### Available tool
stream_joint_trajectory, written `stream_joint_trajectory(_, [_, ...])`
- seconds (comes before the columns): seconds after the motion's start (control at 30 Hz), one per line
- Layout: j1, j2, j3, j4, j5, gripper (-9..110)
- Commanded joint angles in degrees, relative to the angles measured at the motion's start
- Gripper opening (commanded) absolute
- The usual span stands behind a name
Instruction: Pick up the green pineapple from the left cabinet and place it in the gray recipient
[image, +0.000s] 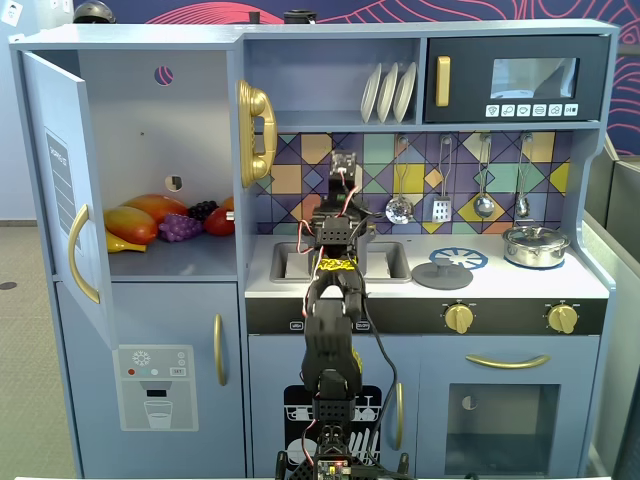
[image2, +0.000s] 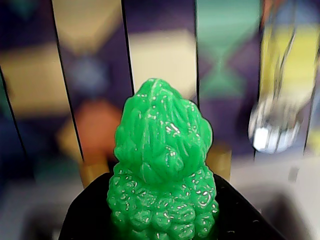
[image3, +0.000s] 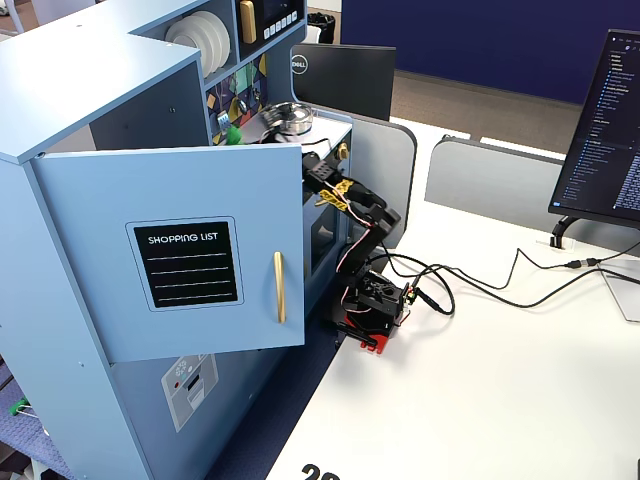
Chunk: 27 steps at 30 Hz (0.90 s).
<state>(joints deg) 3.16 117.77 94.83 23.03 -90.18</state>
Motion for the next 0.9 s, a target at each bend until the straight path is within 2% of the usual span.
stream_joint_trajectory(0.0, [-0.8,-1.5,-3.2,4.2,-3.0,0])
stream_joint_trajectory(0.07, [-1.0,-1.8,-2.8,6.8,-2.9,9])
stream_joint_trajectory(0.13, [-1.0,-1.6,-2.7,8.8,-3.1,27])
stream_joint_trajectory(0.23, [-1.6,-1.4,-4.1,8.6,-5.4,32])
stream_joint_trajectory(0.33, [-1.6,0.1,-7.0,6.3,-2.8,34])
stream_joint_trajectory(0.43, [-1.3,6.6,-8.2,9.8,-1.1,34])
stream_joint_trajectory(0.57, [-1.1,21.6,-3.1,30.8,-2.0,31])
stream_joint_trajectory(0.7, [0.2,40.5,14.4,45.5,-2.3,22])
stream_joint_trajectory(0.87, [2.3,57.0,37.0,52.0,1.6,14])
